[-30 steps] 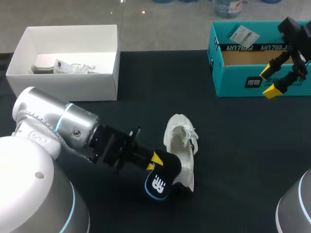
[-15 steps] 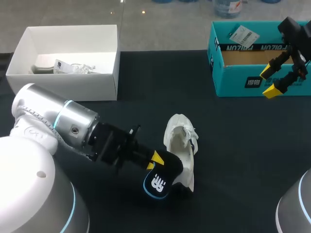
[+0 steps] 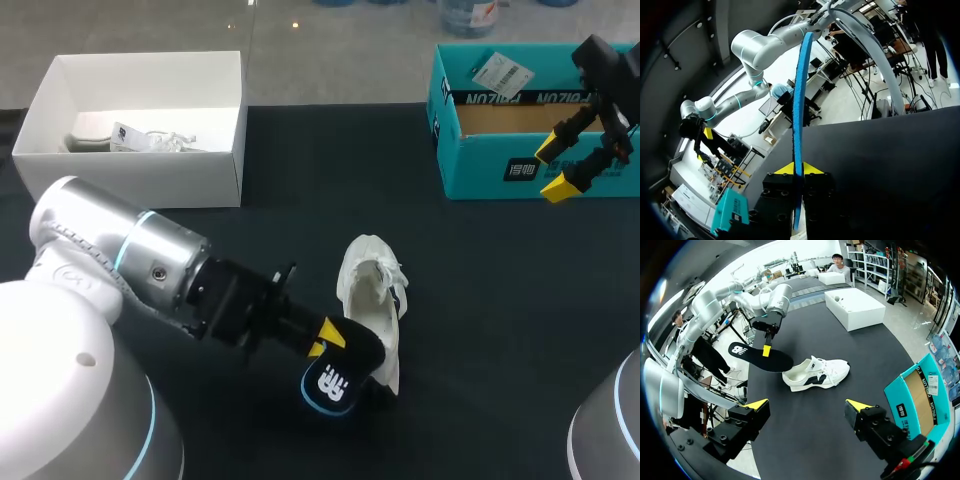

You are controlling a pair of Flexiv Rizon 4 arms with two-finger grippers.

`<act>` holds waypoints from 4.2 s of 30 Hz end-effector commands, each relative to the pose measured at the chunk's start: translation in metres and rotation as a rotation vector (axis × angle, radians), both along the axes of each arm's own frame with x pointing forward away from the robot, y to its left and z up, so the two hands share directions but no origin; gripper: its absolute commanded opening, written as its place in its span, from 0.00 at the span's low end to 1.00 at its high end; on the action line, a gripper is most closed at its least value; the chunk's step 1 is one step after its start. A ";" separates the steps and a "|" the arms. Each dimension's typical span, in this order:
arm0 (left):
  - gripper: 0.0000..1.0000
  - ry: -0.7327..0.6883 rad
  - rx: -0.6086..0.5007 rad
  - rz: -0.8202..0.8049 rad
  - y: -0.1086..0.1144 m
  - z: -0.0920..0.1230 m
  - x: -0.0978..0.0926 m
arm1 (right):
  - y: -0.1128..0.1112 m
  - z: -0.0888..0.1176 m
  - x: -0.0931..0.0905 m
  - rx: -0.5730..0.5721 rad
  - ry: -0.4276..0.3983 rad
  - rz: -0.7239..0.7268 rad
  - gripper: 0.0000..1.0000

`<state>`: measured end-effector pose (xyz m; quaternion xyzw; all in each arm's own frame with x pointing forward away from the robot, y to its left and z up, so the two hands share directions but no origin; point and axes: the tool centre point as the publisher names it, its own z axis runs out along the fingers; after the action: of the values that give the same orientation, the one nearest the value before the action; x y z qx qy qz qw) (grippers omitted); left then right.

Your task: Take the shoe out of the shoebox, open the shoe tongue, remove and reinsert the insole, then place the shoe into the shoebox

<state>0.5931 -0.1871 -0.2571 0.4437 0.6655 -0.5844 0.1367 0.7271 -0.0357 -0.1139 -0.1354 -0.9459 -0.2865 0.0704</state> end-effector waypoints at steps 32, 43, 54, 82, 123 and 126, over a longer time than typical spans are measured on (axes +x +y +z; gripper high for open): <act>0.00 0.002 0.055 0.046 -0.034 -0.044 0.055 | 0.001 0.000 0.002 -0.003 0.002 0.001 1.00; 0.00 0.011 0.083 0.045 -0.041 -0.052 0.064 | 0.001 0.000 0.002 -0.003 0.002 0.001 1.00; 0.00 -0.040 0.118 0.058 -0.039 -0.063 0.084 | 0.001 0.000 0.002 -0.003 0.002 0.001 1.00; 0.24 -0.226 0.200 0.046 -0.036 -0.076 0.101 | 0.001 0.000 0.002 -0.003 0.002 0.001 1.00; 0.00 -0.157 0.168 0.055 -0.032 -0.073 0.082 | 0.001 0.000 0.002 -0.003 0.002 0.001 1.00; 0.00 -0.147 0.174 0.062 -0.034 -0.078 0.086 | 0.001 0.000 0.002 -0.003 0.002 0.001 1.00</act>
<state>0.6753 -0.2162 -0.3296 0.4738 0.7152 -0.4867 0.1646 0.7272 -0.0357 -0.1138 -0.1354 -0.9459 -0.2864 0.0704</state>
